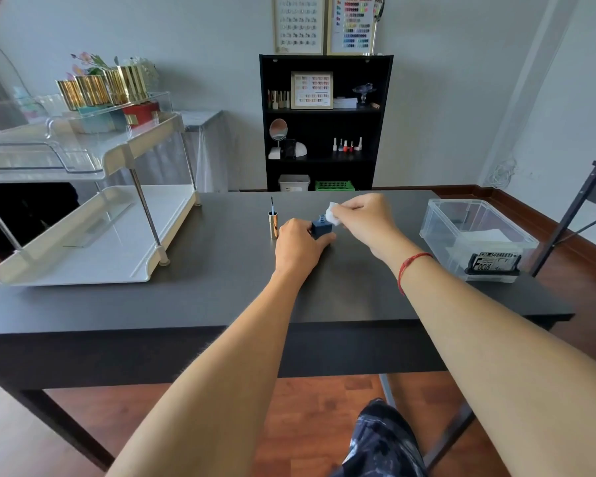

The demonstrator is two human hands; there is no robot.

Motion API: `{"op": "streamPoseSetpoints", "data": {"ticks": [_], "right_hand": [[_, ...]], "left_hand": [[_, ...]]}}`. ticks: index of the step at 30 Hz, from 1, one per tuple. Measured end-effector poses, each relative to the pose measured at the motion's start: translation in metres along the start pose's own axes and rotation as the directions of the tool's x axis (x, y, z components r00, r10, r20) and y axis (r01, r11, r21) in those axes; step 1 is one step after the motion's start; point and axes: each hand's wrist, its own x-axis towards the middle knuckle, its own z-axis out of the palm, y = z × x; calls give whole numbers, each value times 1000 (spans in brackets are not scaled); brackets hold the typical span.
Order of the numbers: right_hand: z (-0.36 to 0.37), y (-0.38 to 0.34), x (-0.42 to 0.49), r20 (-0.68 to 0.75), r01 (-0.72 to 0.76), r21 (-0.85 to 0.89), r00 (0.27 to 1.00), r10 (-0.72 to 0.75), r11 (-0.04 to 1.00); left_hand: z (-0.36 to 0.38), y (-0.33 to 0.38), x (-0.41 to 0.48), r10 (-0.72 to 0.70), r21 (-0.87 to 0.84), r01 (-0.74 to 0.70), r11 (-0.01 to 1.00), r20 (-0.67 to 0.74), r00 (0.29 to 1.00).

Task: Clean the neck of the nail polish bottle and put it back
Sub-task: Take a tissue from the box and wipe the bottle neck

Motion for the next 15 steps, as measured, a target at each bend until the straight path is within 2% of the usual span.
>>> {"op": "streamPoseSetpoints", "data": {"ticks": [11, 13, 15], "right_hand": [[11, -2, -5, 74, 66, -252, 996, -49, 965], [12, -2, -7, 68, 51, -190, 997, -38, 980], [10, -3, -7, -29, 6, -46, 1000, -8, 999]], "left_hand": [[-2, -1, 0, 1, -45, -1, 999, 6, 1000], [-3, 0, -1, -12, -55, 13, 998, 3, 1000], [-3, 2, -4, 3, -26, -3, 1000, 3, 1000]]}}
